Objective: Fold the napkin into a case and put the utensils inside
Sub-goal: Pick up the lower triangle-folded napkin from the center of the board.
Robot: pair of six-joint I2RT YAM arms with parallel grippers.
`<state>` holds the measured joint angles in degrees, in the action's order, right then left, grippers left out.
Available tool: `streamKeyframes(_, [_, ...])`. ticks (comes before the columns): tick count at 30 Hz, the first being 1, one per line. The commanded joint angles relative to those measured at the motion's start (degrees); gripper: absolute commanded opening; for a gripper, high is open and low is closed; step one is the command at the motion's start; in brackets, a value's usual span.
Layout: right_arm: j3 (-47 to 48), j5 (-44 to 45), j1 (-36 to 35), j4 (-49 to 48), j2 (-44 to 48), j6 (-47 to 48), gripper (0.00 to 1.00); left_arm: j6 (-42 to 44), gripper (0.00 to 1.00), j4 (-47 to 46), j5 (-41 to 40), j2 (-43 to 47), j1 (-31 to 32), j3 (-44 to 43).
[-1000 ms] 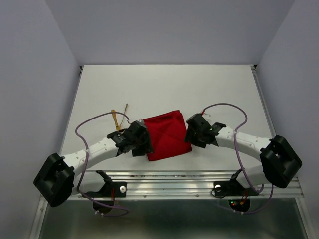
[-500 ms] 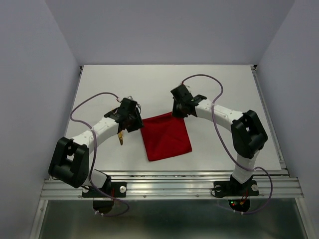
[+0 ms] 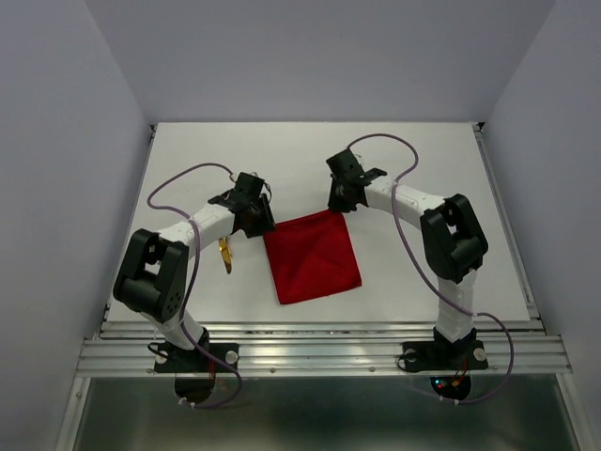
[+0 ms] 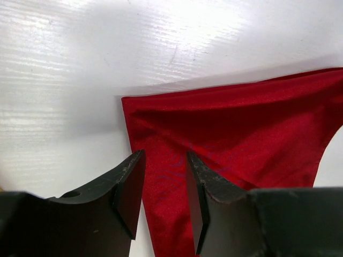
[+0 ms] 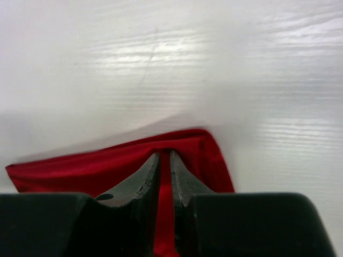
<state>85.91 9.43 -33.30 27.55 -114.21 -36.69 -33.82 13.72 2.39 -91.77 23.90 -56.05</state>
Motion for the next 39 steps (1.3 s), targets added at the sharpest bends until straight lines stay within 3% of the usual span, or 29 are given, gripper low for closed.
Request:
streamKeyframes(1, [-1.7,2.2,1.4,-1.3,-0.7,0.8,0.18,2.0,0.47,-1.0,0.9,-0.2,-0.2,-2.9])
streamKeyframes(10, [-3.6,1.3,1.4,-2.4,-1.5,1.2,0.18,2.3,0.47,0.7,1.1,0.1,-0.2,-6.3])
streamKeyframes(19, [-3.0,3.4,1.9,-2.2,3.9,2.1,0.20,2.4,0.47,4.2,1.4,1.0,3.2,-12.3])
streamKeyframes(22, [-4.2,3.1,2.7,-2.2,5.8,2.3,0.29,1.2,0.47,4.4,1.8,-0.9,6.6,-14.3])
streamKeyframes(23, [-4.4,2.5,4.2,-2.2,5.9,2.7,0.39,0.9,0.47,4.0,2.2,-1.6,7.4,-14.7])
streamKeyframes(29, [-5.7,-4.1,6.1,-2.0,5.0,7.4,0.55,-1.2,0.27,1.8,4.0,-9.0,12.0,-19.6])
streamKeyframes(39, [-7.4,-7.7,6.6,-2.5,5.3,10.2,0.59,-3.1,0.06,-2.8,7.6,-17.1,12.1,-23.7])
